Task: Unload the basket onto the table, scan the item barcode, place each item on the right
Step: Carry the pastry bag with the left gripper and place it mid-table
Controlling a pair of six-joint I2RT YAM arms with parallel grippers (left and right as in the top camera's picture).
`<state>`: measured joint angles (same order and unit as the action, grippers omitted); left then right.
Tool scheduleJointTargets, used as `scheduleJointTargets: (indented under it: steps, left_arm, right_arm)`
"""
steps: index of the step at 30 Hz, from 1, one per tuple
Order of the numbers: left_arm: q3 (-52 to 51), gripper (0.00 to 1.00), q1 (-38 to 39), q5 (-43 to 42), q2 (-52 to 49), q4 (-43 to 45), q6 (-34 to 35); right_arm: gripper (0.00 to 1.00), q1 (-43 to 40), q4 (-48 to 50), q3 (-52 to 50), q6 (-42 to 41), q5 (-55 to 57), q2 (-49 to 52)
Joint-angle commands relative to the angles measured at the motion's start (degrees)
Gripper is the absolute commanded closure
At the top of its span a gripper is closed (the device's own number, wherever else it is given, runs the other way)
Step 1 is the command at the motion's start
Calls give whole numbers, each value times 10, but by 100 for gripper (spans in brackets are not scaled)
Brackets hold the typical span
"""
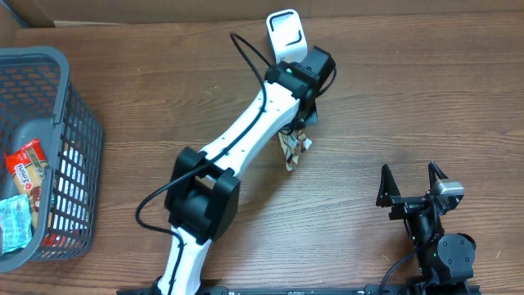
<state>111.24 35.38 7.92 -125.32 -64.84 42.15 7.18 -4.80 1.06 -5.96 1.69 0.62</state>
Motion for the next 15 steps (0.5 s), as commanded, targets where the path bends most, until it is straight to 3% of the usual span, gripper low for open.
scheduleJointTargets:
  steps: [1,6,8,12,15]
  left_arm:
    - [2,96,9,-38,-20,-10,16]
    - [2,94,17,-37,-29,-25,-31]
    - [2,77,22,-37,-29,-25,-50]
    - [2,31,30,-42,-29,-25,-62]
    - [3,25,34,-42,-29,-18,-75]
  right_arm:
    - [0,2,2,-6,0,-3,-5]
    - [0,2,2,-6,0,-3,-5]
    - [0,2,2,-6,0,-3,-5]
    - [0,2,2,-6,0,-3,-5]
    - [0,2,2,-6,0,-3,-5]
